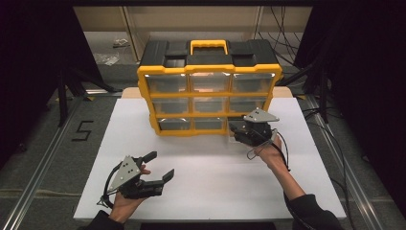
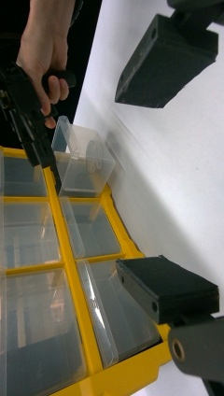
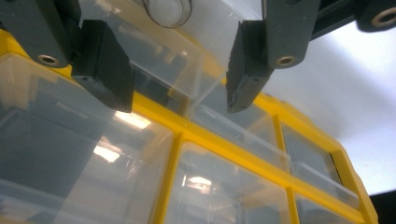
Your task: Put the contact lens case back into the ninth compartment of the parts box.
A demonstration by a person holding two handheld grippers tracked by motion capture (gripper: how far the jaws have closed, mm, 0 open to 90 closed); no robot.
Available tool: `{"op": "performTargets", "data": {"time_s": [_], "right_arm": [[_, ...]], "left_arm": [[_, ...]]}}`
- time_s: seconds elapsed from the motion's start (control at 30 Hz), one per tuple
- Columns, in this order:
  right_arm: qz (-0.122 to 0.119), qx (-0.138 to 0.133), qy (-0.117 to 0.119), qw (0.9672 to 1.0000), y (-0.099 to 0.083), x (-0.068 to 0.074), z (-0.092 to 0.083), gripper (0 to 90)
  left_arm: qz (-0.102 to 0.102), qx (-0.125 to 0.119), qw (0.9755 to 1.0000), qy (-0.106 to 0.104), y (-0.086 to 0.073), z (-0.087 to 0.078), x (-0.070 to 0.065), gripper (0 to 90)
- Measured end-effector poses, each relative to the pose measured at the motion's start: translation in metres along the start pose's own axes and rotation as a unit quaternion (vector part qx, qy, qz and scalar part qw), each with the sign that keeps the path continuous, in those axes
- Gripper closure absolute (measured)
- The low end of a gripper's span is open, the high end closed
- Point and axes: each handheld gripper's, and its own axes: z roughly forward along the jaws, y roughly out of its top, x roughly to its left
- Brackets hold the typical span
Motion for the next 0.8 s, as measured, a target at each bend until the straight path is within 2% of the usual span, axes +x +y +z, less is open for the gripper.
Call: {"op": "performTargets", "data": {"time_s": [0.17, 0.4, 0.53, 0.63, 0.8], "right_arm": [[0.008, -0.006, 0.01, 0.9999, 0.002, -0.001, -0.004, 35.9], [0.025, -0.001, 0.005, 0.9997, 0.004, 0.002, -0.006, 27.0], [0.031, -0.003, 0.009, 0.9995, 0.005, 0.003, -0.009, 25.5], [0.04, -0.005, 0.02, 0.999, 0.005, 0.003, -0.011, 25.1], [0.036, -0.006, 0.024, 0.999, 0.007, 0.008, -0.014, 23.9]], "left_arm": [[0.0, 0.0, 1.0, 0.0, 0.0, 0.0, 0.0, 16.2], [-0.001, 0.0, 1.0, -0.001, 0.0, 0.0, 0.0, 16.2], [-0.001, 0.0, 1.0, -0.001, 0.0, 0.0, 0.0, 16.1], [-0.001, 0.0, 1.0, -0.001, 0.0, 0.0, 0.0, 16.2], [-0.001, 0.0, 1.0, -0.001, 0.0, 0.0, 0.0, 16.1]]}}
